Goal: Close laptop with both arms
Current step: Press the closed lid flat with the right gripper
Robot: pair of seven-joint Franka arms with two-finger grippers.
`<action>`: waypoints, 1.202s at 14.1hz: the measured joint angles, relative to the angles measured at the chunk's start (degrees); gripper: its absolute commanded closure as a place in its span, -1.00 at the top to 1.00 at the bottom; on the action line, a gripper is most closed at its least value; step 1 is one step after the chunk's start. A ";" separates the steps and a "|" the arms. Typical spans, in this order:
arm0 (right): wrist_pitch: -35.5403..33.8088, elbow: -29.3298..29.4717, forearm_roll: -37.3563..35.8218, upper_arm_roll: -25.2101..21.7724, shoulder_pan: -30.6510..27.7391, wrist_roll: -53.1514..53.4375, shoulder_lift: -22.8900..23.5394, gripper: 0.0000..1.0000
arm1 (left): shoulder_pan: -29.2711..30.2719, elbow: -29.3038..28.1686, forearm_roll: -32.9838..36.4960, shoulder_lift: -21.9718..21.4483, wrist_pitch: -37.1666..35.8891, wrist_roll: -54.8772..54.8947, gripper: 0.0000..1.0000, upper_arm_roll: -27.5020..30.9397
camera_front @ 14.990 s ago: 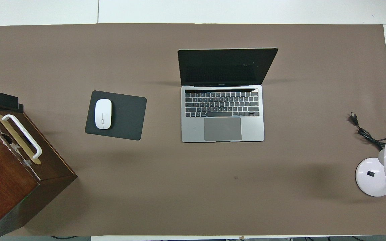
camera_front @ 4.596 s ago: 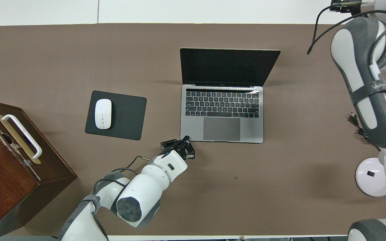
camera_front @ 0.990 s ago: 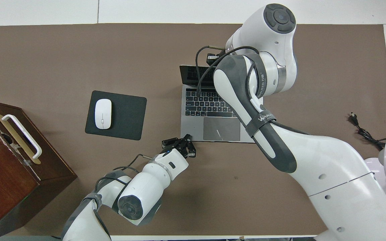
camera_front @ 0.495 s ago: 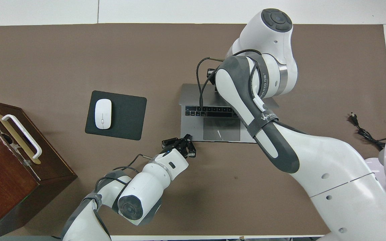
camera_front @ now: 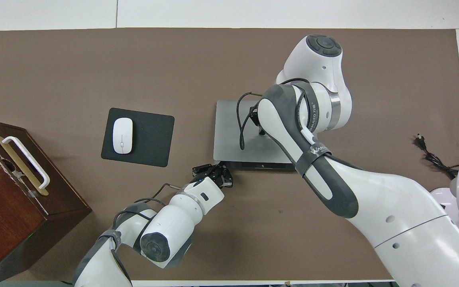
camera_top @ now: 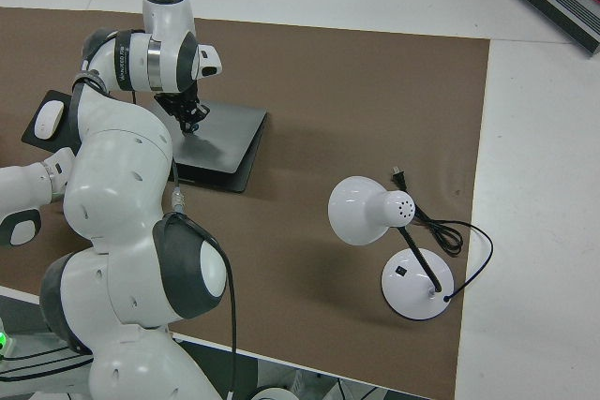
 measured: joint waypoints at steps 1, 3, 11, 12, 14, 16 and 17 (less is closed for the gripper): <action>0.08 -1.39 0.00 0.07 0.09 0.00 -0.64 -1.00 | 0.00 0.00 0.00 0.00 0.00 0.00 -1.00 0.00; 0.82 -3.52 0.00 0.10 0.56 0.01 -1.63 -1.00 | 0.00 0.00 0.00 0.00 0.00 0.00 -1.00 0.00; 2.02 -4.55 0.01 -0.07 -0.38 1.44 -3.48 -1.00 | 0.00 0.00 0.00 0.01 0.01 0.00 -1.00 0.00; 2.10 -4.40 0.01 -0.12 -1.45 1.44 -4.37 -1.00 | 0.00 0.00 0.00 0.01 0.01 0.00 -1.00 0.00; 2.15 -3.68 0.01 -0.31 -3.41 1.44 -6.85 -1.00 | 0.00 0.00 0.00 0.01 0.01 0.00 -1.00 0.00; 2.17 -3.21 -0.42 -0.78 -4.62 1.44 -9.58 -1.00 | 0.00 0.00 0.00 0.01 0.01 0.00 -1.00 0.00; 2.17 -3.19 -1.43 -0.99 -5.40 0.94 -10.89 -1.00 | 0.00 0.00 0.00 0.01 0.01 0.00 -1.00 0.00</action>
